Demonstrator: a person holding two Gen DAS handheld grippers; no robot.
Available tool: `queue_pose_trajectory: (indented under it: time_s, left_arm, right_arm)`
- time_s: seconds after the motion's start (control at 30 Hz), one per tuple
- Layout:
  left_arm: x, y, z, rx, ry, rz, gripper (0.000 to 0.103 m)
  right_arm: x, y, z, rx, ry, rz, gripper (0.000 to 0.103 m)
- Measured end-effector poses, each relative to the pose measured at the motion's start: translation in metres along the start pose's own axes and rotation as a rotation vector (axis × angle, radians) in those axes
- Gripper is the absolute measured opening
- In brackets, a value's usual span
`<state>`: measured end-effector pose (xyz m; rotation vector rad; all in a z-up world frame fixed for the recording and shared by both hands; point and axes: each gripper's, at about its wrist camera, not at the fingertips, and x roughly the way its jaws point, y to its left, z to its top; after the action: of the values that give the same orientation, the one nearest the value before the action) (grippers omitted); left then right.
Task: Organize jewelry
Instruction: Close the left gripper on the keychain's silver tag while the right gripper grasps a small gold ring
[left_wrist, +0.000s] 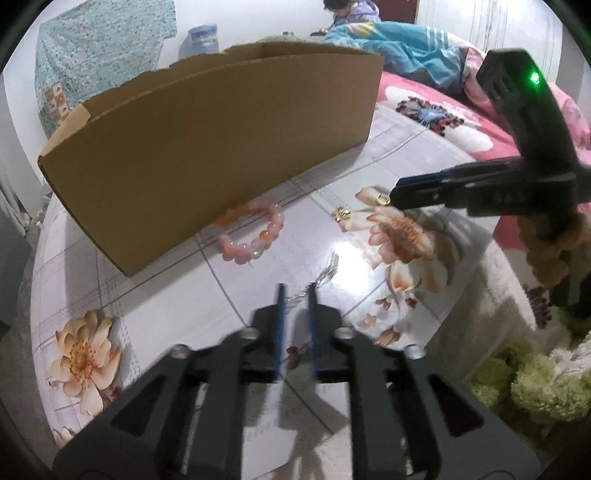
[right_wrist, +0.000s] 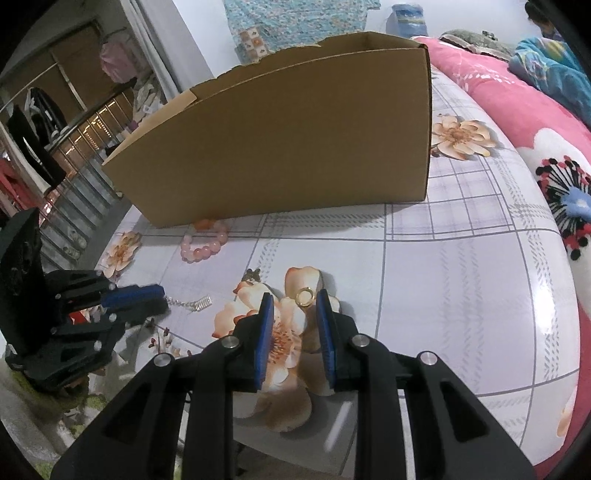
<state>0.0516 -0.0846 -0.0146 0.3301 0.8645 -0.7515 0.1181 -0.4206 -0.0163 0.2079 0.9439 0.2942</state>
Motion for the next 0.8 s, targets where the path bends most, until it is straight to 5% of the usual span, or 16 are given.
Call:
queue_pose_trajectory:
  time_s: [0.8]
  left_arm:
    - [0.019,-0.021,0.017,0.131,0.036,0.021,0.023]
  right_arm:
    - [0.0,0.0,-0.003,0.002,0.001,0.014,0.024]
